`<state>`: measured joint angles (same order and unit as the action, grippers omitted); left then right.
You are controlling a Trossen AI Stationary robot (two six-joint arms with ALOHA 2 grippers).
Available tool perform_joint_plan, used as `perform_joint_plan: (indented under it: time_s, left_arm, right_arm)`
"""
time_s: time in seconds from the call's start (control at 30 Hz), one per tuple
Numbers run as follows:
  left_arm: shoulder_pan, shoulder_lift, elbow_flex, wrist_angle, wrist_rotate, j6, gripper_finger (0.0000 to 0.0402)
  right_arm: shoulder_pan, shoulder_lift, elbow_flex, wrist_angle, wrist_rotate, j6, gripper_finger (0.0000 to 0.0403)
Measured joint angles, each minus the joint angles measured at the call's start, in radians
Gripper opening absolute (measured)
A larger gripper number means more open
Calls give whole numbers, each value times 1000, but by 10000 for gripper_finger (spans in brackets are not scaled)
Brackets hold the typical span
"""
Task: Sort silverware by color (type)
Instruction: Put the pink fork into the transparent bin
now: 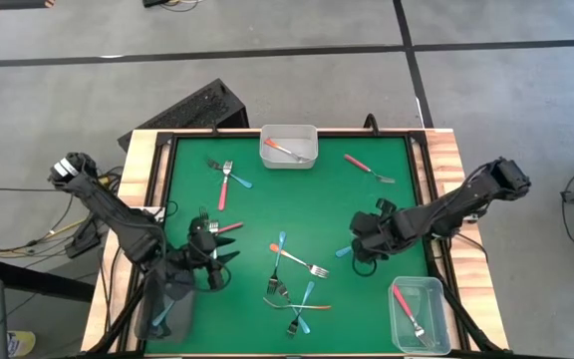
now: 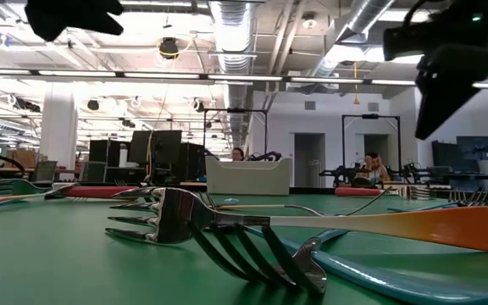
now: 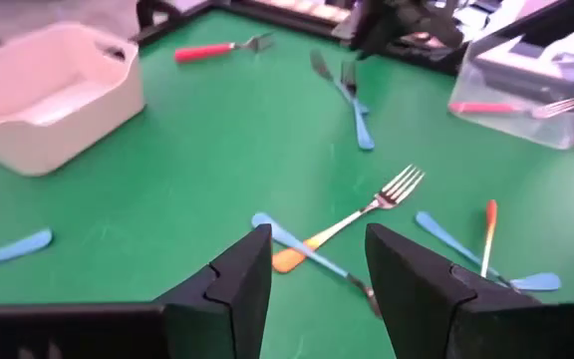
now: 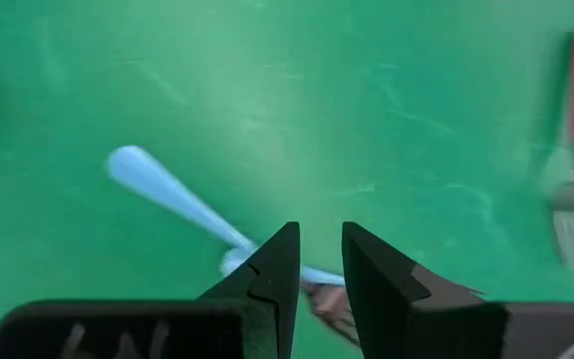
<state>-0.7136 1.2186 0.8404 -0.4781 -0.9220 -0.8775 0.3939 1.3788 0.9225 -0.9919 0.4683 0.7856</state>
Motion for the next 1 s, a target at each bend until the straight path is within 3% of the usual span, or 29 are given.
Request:
perform_joint_plan:
  time_s: [0.27, 0.57, 0.77, 1.0]
  left_arm:
    - [53, 26, -97, 191, 51, -25, 150]
    - [72, 132, -109, 366, 22, -7, 150]
    - [72, 181, -109, 335, 85, -50, 150]
    - [91, 197, -109, 237, 82, -25, 150]
  right_arm:
    - [75, 0, -18, 154, -38, -8, 104]
    - [108, 23, -19, 455, -36, -239, 104]
    - [32, 86, -17, 656, -17, -436, 102]
    - [-115, 185, -10, 749, -44, -505, 101]
